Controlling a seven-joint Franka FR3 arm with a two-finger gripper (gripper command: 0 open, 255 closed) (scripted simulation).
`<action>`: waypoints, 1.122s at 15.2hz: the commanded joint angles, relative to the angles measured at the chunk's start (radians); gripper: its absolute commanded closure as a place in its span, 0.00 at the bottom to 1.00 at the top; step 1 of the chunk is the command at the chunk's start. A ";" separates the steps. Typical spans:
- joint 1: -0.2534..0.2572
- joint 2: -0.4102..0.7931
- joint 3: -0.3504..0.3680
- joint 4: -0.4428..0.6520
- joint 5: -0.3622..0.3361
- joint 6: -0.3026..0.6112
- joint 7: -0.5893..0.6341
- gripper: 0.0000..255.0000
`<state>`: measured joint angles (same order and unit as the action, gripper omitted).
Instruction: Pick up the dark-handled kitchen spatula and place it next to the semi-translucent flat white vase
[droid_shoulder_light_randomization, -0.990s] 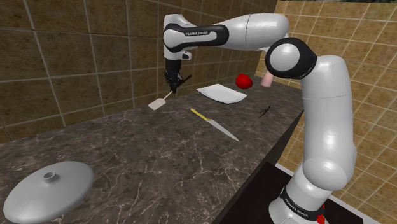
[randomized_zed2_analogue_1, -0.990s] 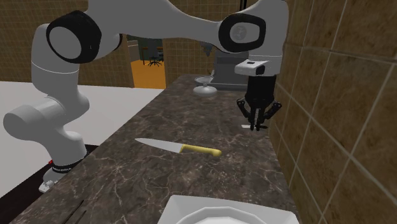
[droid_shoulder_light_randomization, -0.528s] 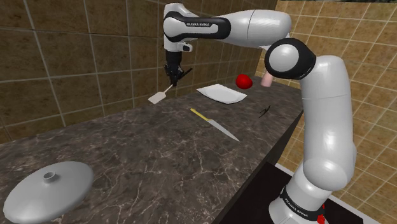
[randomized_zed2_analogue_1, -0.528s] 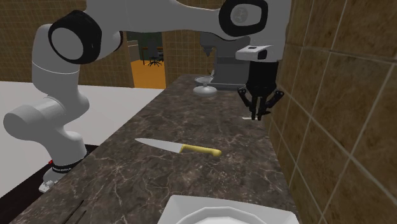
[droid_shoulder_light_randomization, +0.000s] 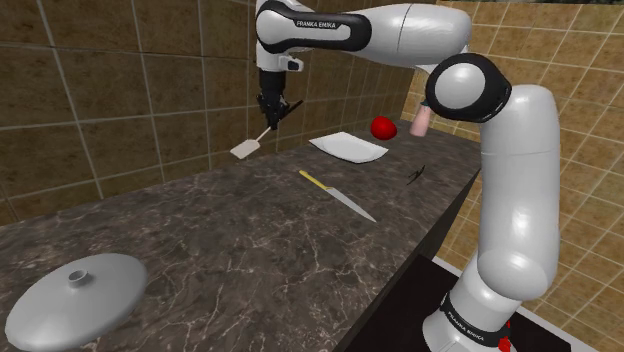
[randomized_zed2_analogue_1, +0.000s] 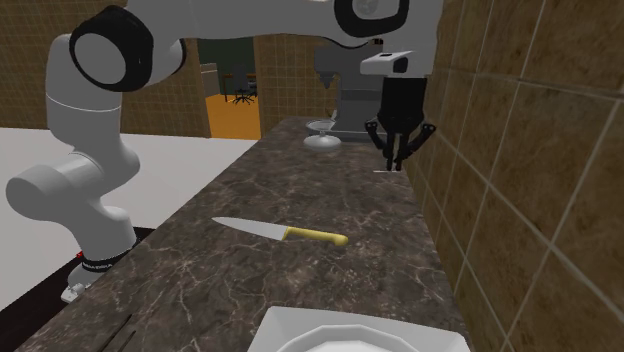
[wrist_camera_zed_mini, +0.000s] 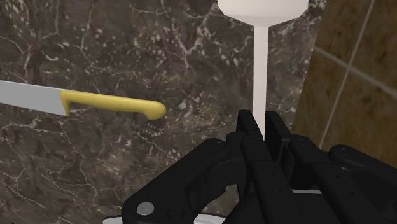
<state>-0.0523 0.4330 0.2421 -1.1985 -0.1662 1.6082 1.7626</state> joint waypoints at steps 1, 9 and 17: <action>0.013 -0.053 0.012 -0.078 0.008 0.023 0.032 1.00; 0.076 -0.237 0.068 -0.337 0.043 0.091 0.170 1.00; 0.155 -0.352 0.137 -0.482 0.076 0.116 0.320 1.00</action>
<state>0.0937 0.1010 0.3702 -1.6651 -0.0966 1.7285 2.0648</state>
